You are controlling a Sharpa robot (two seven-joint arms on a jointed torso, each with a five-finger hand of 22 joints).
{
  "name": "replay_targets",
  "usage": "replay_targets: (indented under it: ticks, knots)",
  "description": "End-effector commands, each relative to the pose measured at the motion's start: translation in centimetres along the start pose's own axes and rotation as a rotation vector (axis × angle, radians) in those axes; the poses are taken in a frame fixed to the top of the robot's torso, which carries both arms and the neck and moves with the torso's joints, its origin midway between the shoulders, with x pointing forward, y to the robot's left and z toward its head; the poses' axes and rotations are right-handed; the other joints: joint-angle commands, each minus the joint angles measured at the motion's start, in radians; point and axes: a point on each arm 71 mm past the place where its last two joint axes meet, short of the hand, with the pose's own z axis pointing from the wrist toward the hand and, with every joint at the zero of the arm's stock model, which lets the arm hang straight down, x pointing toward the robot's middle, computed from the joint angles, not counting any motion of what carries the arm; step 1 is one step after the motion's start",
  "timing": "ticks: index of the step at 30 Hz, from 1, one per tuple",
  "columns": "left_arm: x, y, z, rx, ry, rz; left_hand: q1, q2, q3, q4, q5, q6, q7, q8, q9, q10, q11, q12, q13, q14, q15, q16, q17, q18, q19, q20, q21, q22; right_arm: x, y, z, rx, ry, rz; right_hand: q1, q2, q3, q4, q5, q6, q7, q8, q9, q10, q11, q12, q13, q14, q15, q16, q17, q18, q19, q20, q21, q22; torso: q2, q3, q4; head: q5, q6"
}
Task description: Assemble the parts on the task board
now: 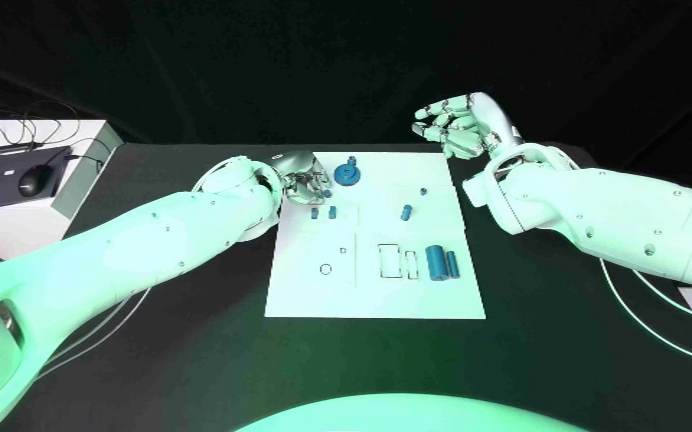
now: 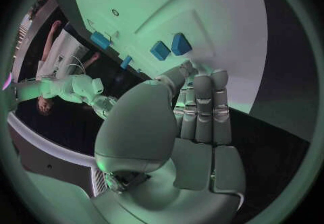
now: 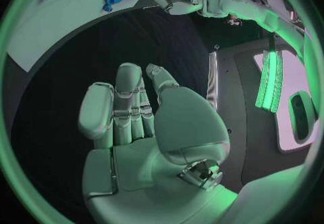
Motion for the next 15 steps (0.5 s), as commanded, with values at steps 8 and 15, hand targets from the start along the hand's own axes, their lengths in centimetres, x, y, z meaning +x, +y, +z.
replay_targets:
  ticks: [8, 15]
  knots:
    - [-0.5, 0.6, -0.4, -0.011, -0.026, 0.003, 0.005, -0.019, -0.001, 0.010, 0.005, -0.068, -0.006, -0.006, -0.004, -0.007, 0.003, 0.005, -0.002, -0.006, 0.003, 0.003, 0.000, 0.009, -0.005, 0.000, -0.007, 0.000, 0.3, -0.7, 0.0, 0.037, 0.096, -0.025, 0.013, -0.001, 0.022, -0.026, 0.000, -0.019, 0.021, -0.012, -0.016, 0.011, 0.012, -0.146, -0.104, -0.020, 0.013, -0.007, 0.008, 0.021, 0.067, 0.014, -0.077, 0.038, -0.001, -0.0003, -0.0003, -0.002, 0.004]
    - [-1.9, 1.4, -1.1, -0.010, -0.085, -0.061, 0.004, -0.022, 0.003, 0.017, 0.005, -0.065, 0.002, -0.005, -0.003, -0.025, 0.013, -0.005, -0.003, -0.022, 0.009, -0.015, -0.008, 0.008, -0.014, 0.002, -0.018, -0.005, 0.8, -1.2, -0.1, 0.034, 0.221, -0.115, 0.073, -0.009, 0.074, -0.089, -0.053, 0.000, 0.031, -0.016, -0.077, 0.084, 0.029, -0.401, -0.295, 0.000, 0.020, 0.008, 0.004, 0.019, 0.074, 0.020, -0.025, 0.060, -0.003, 0.0003, -0.0006, -0.002, 0.014]
